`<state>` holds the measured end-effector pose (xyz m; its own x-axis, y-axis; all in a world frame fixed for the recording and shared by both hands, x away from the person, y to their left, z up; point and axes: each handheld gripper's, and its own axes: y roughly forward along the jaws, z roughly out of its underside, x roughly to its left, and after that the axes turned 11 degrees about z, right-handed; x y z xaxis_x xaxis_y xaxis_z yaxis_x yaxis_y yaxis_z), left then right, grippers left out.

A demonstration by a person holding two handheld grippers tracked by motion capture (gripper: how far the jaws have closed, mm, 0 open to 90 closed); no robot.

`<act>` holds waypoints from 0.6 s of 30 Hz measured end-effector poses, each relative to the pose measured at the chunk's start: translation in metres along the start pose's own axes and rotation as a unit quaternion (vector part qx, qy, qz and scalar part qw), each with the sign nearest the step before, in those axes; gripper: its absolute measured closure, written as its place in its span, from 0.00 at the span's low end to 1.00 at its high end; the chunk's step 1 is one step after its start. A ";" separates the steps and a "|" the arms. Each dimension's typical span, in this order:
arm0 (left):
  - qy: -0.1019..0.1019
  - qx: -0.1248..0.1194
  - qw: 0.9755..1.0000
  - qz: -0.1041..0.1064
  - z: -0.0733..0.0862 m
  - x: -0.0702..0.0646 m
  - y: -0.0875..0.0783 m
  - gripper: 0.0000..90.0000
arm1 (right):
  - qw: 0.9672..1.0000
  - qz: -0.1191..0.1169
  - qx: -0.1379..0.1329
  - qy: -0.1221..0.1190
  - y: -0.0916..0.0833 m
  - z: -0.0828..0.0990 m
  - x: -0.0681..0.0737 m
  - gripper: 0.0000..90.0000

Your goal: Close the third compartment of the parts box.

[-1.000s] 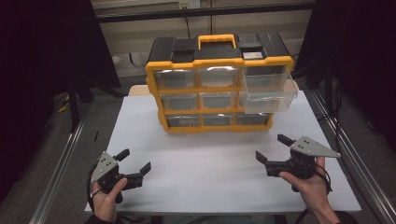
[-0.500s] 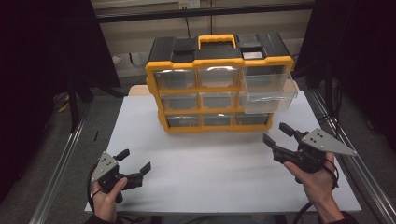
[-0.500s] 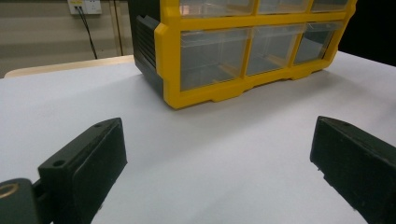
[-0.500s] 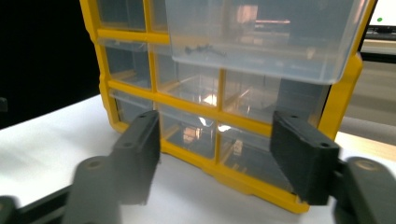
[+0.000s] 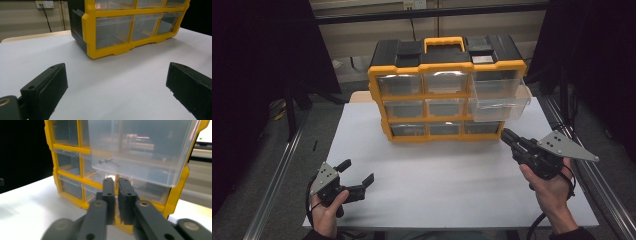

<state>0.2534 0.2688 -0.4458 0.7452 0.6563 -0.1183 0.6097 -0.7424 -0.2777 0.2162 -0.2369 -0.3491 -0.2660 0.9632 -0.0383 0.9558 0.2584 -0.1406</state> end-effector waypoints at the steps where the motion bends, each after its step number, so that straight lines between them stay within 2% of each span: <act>1: 0.000 0.002 1.000 -0.003 0.000 0.000 0.000 0.04 | 1.000 -0.002 -0.001 0.001 0.001 -0.001 0.001 1.00; 8: 0.000 0.000 1.000 -0.003 0.000 0.000 0.000 0.04 | 1.000 0.000 -0.007 -0.007 0.006 -0.011 0.002 1.00; 18: 0.000 -0.003 1.000 -0.003 0.000 0.000 0.000 0.04 | 0.999 0.010 -0.031 -0.025 0.015 -0.020 0.000 1.00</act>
<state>0.2534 0.2692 -0.4454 0.7417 0.6603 -0.1173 0.6151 -0.7395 -0.2736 0.2327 -0.2317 -0.3310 -0.2514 0.9636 -0.0908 0.9664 0.2448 -0.0781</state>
